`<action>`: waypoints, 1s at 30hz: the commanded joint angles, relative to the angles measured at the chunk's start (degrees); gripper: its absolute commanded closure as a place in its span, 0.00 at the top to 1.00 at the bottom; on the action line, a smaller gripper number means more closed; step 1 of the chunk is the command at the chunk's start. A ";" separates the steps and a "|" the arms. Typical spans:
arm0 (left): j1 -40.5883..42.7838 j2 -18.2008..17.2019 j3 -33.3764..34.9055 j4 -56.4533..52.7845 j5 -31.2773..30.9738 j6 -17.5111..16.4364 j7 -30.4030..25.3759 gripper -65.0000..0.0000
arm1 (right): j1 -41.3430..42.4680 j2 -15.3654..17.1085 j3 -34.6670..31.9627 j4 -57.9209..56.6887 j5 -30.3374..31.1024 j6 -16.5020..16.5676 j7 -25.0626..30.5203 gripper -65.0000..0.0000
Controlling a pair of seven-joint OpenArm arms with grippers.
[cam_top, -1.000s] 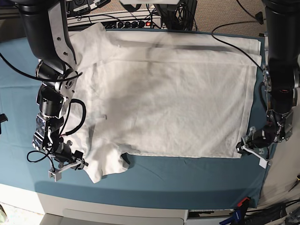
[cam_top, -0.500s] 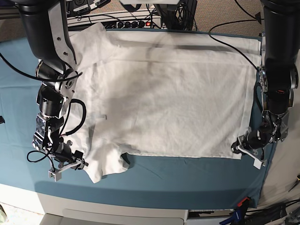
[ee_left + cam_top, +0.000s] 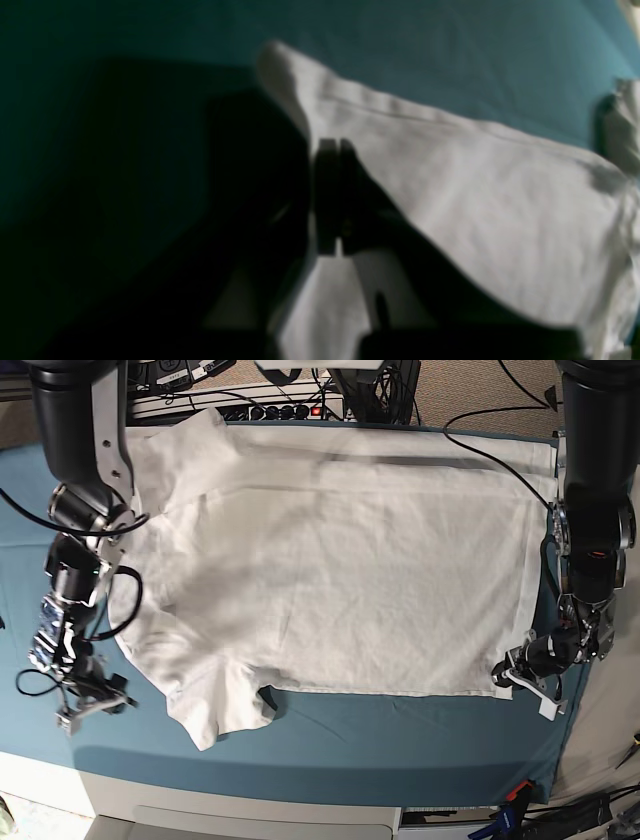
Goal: Fold the T-shirt properly
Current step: 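Lift the hem with both grippers and fold it over toward the collar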
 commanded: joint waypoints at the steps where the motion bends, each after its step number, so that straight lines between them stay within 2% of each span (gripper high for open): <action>1: -2.23 -0.57 -0.13 0.94 -2.21 -1.31 -0.50 0.00 | 1.16 0.87 0.00 0.02 0.13 0.39 0.98 0.32; 8: -2.21 -0.46 -0.13 1.75 -2.47 -1.33 0.13 0.00 | -4.37 0.46 0.02 -4.50 0.04 0.39 6.58 0.32; 14: -2.19 -0.46 -0.13 1.75 -2.47 -1.33 0.15 0.00 | -5.73 -1.70 0.00 -4.55 1.55 0.87 5.46 0.32; 16: -2.19 -0.46 -0.13 1.75 -2.47 -1.38 0.15 0.00 | -5.62 -2.32 0.00 -4.52 2.60 2.64 5.09 0.32; 18: -2.16 -0.46 -0.13 1.75 -2.47 -1.36 0.20 0.00 | -5.57 -2.80 0.00 -4.52 2.82 3.08 4.70 0.32; 27: -2.05 -0.46 -0.13 1.75 -2.47 -2.21 0.13 0.00 | -5.60 -3.19 0.00 -4.52 2.80 3.23 4.83 0.31; 28: -2.03 -0.46 -0.13 1.75 -2.47 -2.19 0.13 0.00 | -5.60 -3.17 0.00 -4.52 2.80 3.26 5.01 0.24; 30: -2.03 -0.46 -0.13 1.75 -2.47 -2.19 0.13 0.00 | -5.60 -3.17 0.00 -4.48 2.78 3.26 5.07 0.00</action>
